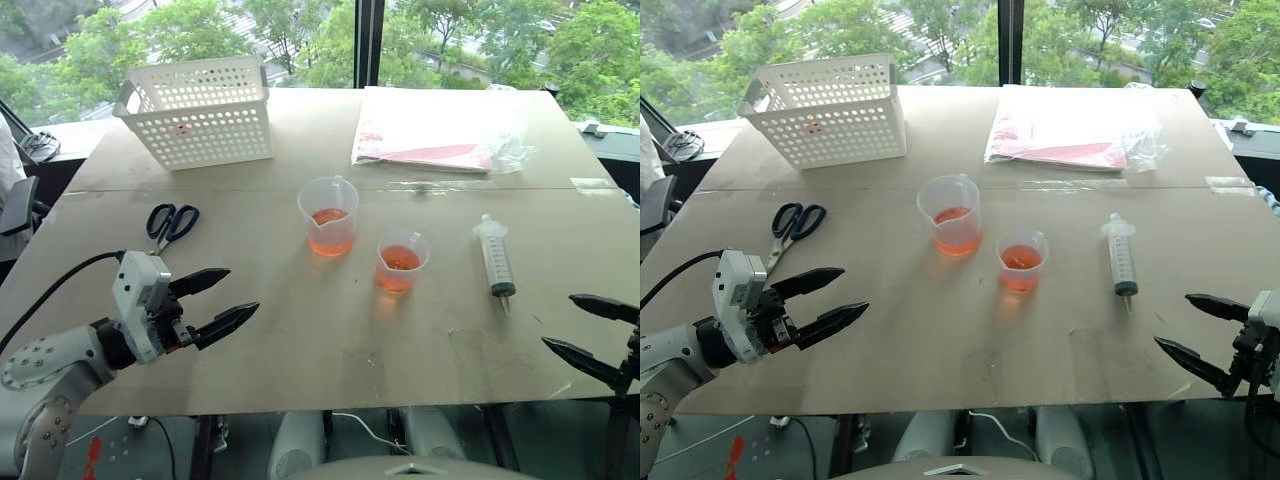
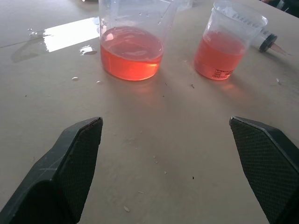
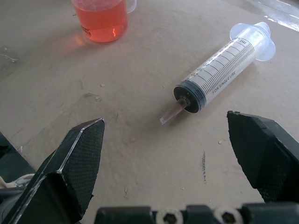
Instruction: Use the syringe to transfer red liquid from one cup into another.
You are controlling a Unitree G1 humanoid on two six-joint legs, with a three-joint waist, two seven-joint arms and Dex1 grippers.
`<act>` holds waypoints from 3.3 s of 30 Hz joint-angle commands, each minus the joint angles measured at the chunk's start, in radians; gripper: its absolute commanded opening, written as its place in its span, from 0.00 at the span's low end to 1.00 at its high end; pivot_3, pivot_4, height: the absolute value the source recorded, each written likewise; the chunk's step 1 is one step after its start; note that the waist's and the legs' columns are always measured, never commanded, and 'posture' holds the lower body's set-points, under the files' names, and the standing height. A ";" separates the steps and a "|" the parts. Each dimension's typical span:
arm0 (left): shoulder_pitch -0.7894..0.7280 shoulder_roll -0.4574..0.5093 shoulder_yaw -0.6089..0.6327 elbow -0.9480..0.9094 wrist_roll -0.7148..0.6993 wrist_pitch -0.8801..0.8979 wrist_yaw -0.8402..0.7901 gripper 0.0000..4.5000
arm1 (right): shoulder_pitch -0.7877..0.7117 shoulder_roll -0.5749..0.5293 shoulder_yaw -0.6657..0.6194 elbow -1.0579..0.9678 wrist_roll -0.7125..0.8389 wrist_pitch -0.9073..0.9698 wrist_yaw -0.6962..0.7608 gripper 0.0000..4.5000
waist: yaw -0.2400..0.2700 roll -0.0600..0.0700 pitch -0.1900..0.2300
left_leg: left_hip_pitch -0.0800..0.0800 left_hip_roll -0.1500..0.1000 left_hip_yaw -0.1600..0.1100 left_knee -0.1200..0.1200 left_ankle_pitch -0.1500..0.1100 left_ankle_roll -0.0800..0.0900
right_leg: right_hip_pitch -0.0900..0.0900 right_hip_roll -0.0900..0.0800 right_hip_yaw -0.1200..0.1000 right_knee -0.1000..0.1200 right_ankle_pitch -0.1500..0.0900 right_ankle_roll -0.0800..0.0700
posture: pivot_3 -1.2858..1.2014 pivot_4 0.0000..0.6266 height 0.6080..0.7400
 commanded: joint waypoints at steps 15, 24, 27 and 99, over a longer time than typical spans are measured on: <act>-0.336 0.102 -0.176 -0.249 -0.273 0.094 0.050 0.98 | -1.084 -0.131 0.469 0.206 0.075 1.200 -0.607 1.00 | -0.006 0.000 0.003 | -0.003 -0.004 0.002 -0.002 0.000 0.000 | -0.005 0.003 0.001 0.001 0.003 -0.005 | 0.52 0.24 1.00; -0.349 0.093 -0.206 -0.314 -0.322 0.107 0.146 0.98 | -1.555 -0.001 0.717 0.871 0.138 1.226 -0.892 1.00 | -0.004 0.000 0.003 | -0.006 -0.006 0.004 -0.001 0.000 0.001 | -0.005 0.002 0.002 -0.001 0.003 -0.005 | 0.52 0.24 1.00; -0.332 0.097 -0.193 -0.332 -0.345 0.107 0.176 0.98 | -1.622 0.022 0.782 0.986 0.130 1.226 -0.922 1.00 | -0.006 0.000 0.003 | -0.005 -0.006 0.004 -0.002 0.000 0.001 | -0.005 0.003 0.002 0.000 0.003 -0.005 | 0.52 0.24 1.00; -1.250 0.214 -0.549 0.618 0.180 0.072 -0.099 1.00 | -1.274 0.838 0.897 0.606 -0.328 -0.179 -0.531 0.32 | -0.031 -0.002 0.006 | -0.006 -0.003 0.003 -0.002 0.002 -0.002 | -0.008 0.005 -0.003 0.005 0.006 -0.002 | 0.52 0.24 1.00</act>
